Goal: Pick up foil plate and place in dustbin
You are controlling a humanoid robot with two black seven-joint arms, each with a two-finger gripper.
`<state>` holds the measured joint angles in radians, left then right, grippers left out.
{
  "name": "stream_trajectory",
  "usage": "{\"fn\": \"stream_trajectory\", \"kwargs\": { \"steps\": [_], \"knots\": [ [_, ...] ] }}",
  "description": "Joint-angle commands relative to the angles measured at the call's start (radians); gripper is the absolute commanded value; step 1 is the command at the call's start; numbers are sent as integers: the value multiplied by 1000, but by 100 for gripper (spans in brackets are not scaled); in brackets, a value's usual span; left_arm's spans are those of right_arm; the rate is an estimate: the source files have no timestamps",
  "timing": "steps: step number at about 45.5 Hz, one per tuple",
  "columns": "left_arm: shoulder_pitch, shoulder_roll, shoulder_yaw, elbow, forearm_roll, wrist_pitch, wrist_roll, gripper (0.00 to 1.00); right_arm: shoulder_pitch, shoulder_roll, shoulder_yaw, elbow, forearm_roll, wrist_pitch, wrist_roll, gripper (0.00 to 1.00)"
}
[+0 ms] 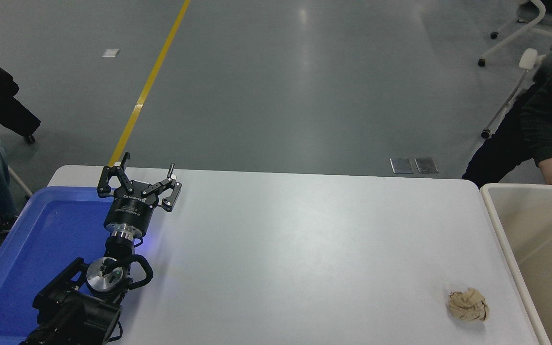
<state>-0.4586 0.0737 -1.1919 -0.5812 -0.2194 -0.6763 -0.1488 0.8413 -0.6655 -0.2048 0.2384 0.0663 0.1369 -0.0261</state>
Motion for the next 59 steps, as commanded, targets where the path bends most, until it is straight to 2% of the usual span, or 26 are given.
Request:
{"fn": "stream_trajectory", "kwargs": {
  "steps": [1,13,21,27,36,40,43,47,59],
  "knots": [
    [0,0,0,0,0,0,-2,99,177,-219,-35,382,-196,4,0,100],
    [0,0,2,0,2,0,0,99,329,-374,-90,705,-480,9,0,100],
    [0,0,2,0,2,0,0,99,547,-388,-332,817,-494,9,0,100],
    [0,0,2,0,2,0,0,99,748,-356,-565,861,-490,9,2,100],
    [0,0,2,0,2,0,0,99,1002,-229,-879,941,-488,15,2,100],
    [0,0,2,0,2,0,0,99,1117,-123,-1018,1007,-487,13,11,100],
    [0,0,2,0,2,0,0,99,1185,-36,-1094,1062,-468,12,35,100],
    [0,0,2,0,2,0,0,99,1259,56,-1157,1147,-418,13,60,100],
    [0,0,2,1,2,0,0,99,1345,366,-1185,1279,-319,21,72,100]
  ]
}}
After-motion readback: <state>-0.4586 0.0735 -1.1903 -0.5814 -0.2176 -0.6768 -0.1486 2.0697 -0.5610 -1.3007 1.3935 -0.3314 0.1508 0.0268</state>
